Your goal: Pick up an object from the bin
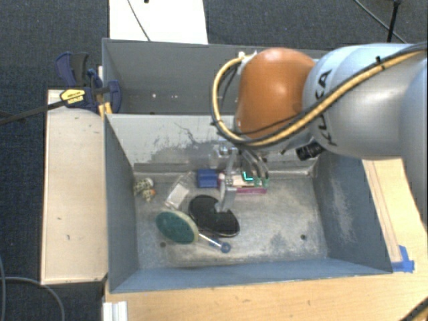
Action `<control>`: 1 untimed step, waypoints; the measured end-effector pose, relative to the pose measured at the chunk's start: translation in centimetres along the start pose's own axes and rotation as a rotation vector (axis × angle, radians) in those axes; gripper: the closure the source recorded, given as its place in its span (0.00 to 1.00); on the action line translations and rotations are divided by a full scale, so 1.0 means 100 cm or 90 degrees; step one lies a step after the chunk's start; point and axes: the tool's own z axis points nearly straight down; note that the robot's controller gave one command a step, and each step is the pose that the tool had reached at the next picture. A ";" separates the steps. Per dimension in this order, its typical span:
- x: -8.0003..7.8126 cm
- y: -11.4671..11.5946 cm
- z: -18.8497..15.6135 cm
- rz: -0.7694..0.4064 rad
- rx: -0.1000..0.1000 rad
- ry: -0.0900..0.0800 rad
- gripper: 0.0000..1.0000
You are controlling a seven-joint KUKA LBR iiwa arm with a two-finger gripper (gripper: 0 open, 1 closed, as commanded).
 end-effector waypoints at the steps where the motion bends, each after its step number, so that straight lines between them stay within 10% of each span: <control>1: 0.083 -0.003 -0.081 -0.083 0.000 -0.006 0.00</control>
Offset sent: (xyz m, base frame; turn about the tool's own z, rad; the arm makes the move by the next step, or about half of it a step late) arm -0.0820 -0.0036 0.0773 -0.1297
